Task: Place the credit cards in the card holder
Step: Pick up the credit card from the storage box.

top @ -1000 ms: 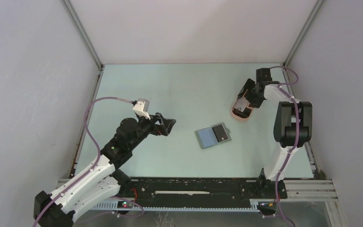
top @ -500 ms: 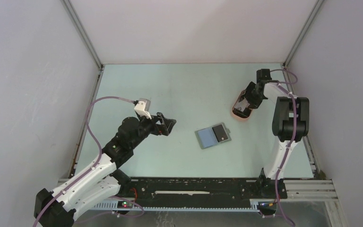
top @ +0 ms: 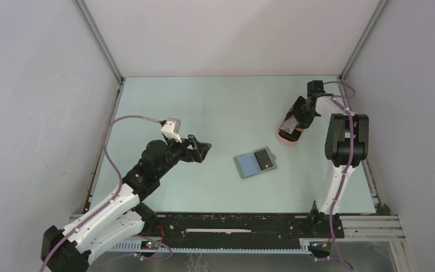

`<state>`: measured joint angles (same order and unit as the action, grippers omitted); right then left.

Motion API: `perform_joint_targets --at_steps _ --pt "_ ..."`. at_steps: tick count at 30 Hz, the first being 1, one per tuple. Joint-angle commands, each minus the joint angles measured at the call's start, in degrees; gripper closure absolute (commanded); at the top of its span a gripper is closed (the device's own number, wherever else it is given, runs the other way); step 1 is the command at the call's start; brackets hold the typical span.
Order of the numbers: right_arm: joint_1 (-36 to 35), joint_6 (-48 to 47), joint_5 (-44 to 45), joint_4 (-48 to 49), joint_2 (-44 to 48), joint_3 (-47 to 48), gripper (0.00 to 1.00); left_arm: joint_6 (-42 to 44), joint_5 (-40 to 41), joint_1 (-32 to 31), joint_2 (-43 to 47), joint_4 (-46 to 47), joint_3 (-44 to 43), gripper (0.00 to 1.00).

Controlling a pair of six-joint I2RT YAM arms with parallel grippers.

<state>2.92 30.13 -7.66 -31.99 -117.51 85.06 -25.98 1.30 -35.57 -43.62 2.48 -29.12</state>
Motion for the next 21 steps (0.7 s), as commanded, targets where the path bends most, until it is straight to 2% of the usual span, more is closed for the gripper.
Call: perform_joint_targets --at_steps 1,13,21 --pt "0.8 -0.9 -2.6 -0.5 -2.4 0.6 0.33 -0.1 -0.4 0.5 0.2 2.7 0.1 0.00" --pt "5.3 -1.4 -19.6 5.7 0.9 -3.1 0.43 -0.2 -0.9 0.6 -0.1 2.9 -0.2 0.00" --pt "6.0 -1.2 -24.7 7.5 3.4 -4.0 0.45 -0.4 -0.9 0.6 0.0 2.9 -0.2 0.00"
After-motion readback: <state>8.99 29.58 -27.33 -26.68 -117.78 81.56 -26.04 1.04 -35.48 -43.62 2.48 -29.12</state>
